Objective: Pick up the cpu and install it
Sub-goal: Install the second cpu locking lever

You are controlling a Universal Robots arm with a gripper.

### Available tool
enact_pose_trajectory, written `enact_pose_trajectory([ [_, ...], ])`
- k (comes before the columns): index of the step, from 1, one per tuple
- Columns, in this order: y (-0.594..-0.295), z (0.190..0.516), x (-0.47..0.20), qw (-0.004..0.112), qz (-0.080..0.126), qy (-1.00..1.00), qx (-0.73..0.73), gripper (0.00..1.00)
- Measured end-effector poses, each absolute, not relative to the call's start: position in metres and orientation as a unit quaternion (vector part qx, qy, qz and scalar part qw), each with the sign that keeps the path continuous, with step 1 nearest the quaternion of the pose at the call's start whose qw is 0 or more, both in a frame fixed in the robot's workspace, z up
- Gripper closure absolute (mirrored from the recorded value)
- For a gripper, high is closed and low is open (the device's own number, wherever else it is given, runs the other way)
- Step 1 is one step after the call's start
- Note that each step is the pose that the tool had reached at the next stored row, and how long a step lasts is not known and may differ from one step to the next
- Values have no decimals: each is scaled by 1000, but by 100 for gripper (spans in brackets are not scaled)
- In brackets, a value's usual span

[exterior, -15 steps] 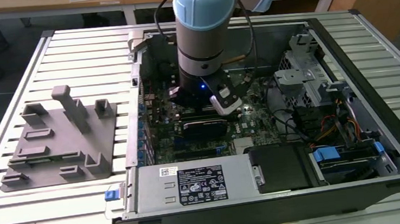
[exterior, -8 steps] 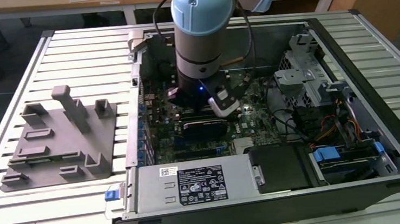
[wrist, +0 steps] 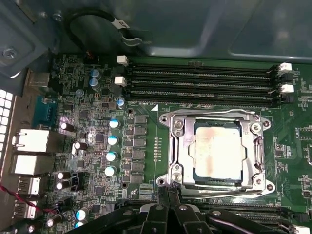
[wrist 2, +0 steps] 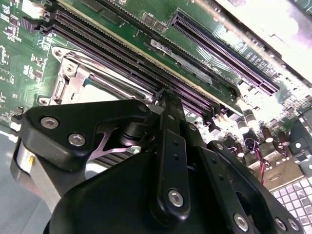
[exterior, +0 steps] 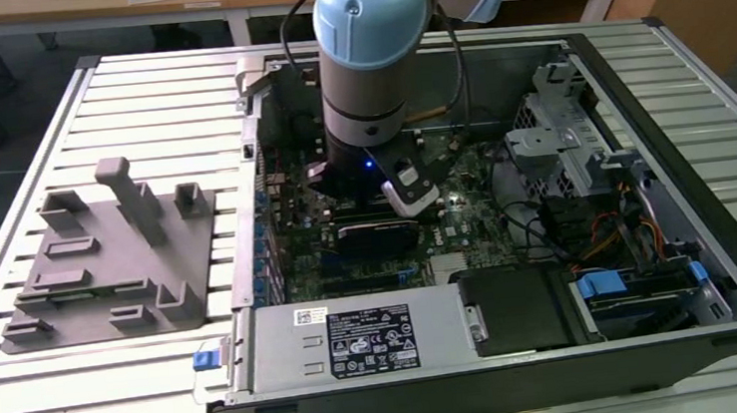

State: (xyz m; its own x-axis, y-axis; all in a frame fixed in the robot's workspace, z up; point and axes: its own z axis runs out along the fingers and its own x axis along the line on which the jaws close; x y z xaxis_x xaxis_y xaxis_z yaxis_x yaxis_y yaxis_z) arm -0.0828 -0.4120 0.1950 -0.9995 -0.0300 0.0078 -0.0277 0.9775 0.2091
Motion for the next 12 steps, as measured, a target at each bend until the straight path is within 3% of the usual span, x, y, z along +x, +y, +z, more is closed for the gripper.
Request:
enact_pose_trajectory([
  [5,-412,199,-83,6,-105,-994,15,89],
  [12,-418,199,-83,5,-122,-992,15,89],
])
